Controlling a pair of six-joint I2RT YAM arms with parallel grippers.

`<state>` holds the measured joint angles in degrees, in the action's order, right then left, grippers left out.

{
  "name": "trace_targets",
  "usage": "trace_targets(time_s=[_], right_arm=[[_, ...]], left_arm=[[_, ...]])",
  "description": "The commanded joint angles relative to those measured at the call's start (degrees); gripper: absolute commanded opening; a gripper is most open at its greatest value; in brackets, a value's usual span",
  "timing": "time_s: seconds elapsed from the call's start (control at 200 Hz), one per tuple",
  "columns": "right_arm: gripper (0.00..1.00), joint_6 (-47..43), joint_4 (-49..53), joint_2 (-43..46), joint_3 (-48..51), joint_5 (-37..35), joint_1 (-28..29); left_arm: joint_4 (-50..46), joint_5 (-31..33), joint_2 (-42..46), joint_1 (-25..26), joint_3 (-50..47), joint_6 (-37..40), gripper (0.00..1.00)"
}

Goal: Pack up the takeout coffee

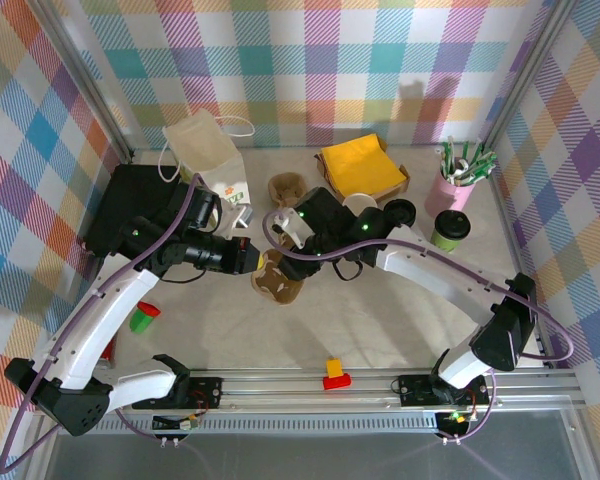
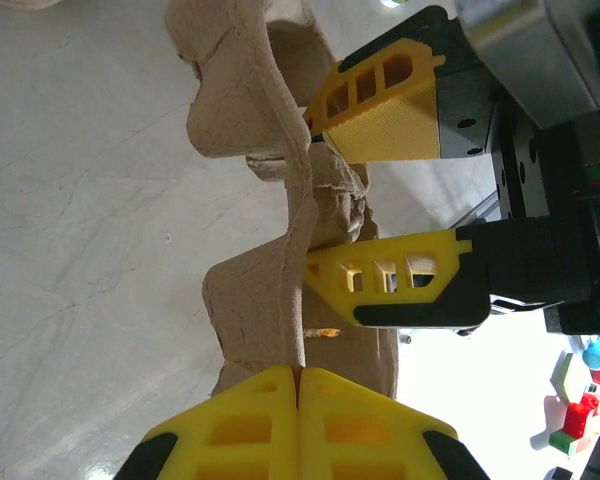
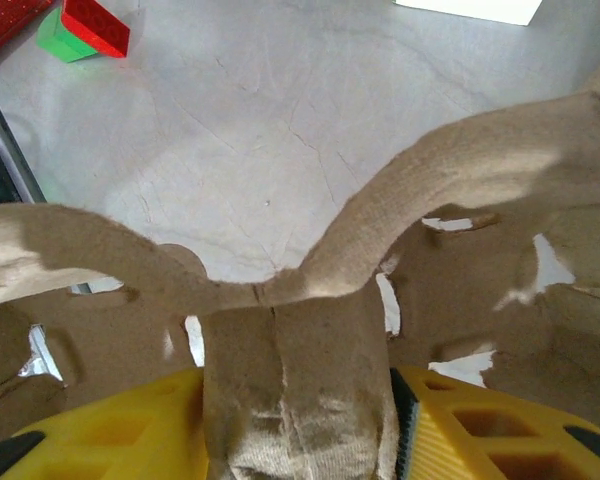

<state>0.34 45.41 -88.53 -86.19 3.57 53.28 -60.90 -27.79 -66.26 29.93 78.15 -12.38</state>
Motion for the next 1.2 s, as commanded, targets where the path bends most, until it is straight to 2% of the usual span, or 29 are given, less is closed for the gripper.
trace_targets(time_s=[0.0,0.04,0.11,0.195,0.24,0.33,0.5,0.605,0.8,1.195], right_arm=[[0.47,-0.9,0.5,2.2,1.0,-2.0,0.2],[0.46,-0.7,0.6,2.4,1.2,-2.5,0.2],[0.45,-0.5,0.8,2.8,1.5,-2.9,0.2],[0.44,-0.3,0.8,3.7,2.3,-3.5,0.2],[0.44,-0.2,0.8,4.2,2.9,-3.7,0.2],[0.43,0.2,0.9,5.2,4.1,-4.3,0.2],[0.43,1.3,1.3,7.4,6.7,-4.9,0.2],[0.43,2.1,1.3,8.4,8.0,-4.7,0.2],[0.43,3.2,2.0,10.2,9.9,-4.8,0.2],[0.43,4.6,2.1,13.4,13.8,-5.1,0.2]], left_arm=[[1.4,0.3,0.8,0.3,1.7,-1.2,0.06],[1.5,0.6,0.9,0.3,2.1,-1.3,0.12],[1.7,2.1,1.0,0.3,2.8,-2.1,0.27],[1.4,5.1,0.9,0.2,4.3,-3.2,0.40],[1.0,7.3,0.7,-0.1,5.4,-4.0,0.44],[0.8,11.4,0.3,-1.2,7.7,-5.5,0.47],[-0.6,27.2,-1.2,-5.0,13.0,-10.0,0.51],[-0.5,33.2,-3.3,-9.0,15.3,-13.0,0.51],[0.3,36.5,-8.5,-15.4,20.1,-16.6,0.47],[8.4,40.6,-16.3,-21.2,22.3,-13.9,0.53]])
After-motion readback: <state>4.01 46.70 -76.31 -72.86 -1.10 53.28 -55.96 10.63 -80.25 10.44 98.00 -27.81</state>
